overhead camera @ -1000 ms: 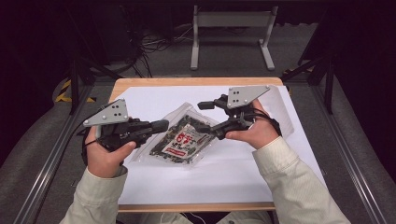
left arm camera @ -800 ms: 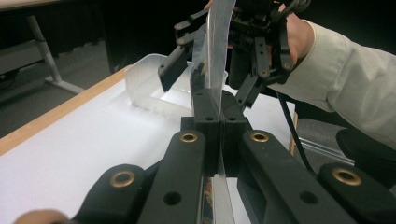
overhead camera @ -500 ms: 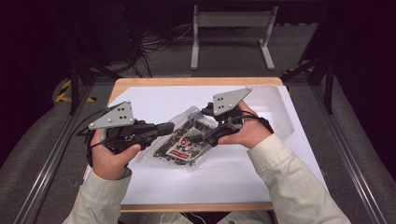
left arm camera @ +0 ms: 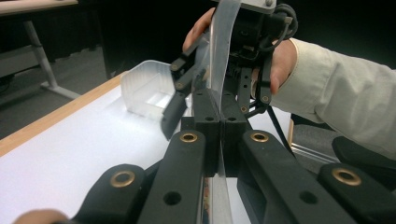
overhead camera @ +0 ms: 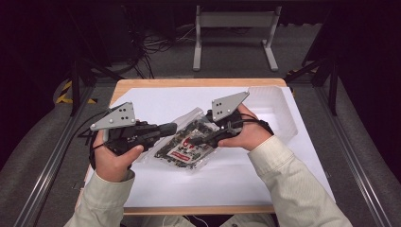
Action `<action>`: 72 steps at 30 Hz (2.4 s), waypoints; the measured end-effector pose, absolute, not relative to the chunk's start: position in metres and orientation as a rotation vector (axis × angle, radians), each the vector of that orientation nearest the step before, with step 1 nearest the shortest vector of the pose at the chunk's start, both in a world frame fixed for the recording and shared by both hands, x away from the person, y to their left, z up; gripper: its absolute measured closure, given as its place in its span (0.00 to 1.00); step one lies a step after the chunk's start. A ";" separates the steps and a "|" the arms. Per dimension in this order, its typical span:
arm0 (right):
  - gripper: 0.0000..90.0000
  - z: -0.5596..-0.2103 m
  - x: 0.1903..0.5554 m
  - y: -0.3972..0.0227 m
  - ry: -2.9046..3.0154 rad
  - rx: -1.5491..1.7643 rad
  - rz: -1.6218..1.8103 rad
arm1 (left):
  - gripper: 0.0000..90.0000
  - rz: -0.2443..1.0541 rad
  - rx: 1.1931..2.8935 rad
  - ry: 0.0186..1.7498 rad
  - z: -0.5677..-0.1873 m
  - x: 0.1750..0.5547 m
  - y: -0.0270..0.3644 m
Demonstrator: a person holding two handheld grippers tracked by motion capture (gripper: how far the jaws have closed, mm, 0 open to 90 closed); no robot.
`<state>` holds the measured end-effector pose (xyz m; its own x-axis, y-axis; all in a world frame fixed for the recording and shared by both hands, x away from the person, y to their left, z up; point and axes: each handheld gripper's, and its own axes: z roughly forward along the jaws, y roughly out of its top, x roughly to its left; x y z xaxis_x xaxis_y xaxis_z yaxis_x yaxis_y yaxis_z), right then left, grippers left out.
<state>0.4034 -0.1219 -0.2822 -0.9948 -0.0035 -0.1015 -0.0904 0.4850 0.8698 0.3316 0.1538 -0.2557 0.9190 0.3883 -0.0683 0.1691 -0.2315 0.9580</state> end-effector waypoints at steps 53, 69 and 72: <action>0.84 -0.254 0.420 -0.211 2.201 0.371 1.737 | 0.15 0.426 1.797 0.578 -0.275 0.349 0.190; 0.84 -0.263 0.444 -0.271 1.966 0.612 1.792 | 0.16 0.400 1.806 0.631 -0.288 0.361 0.192; 0.84 -0.265 0.449 -0.282 1.920 0.650 1.784 | 0.15 0.398 1.815 0.632 -0.289 0.361 0.191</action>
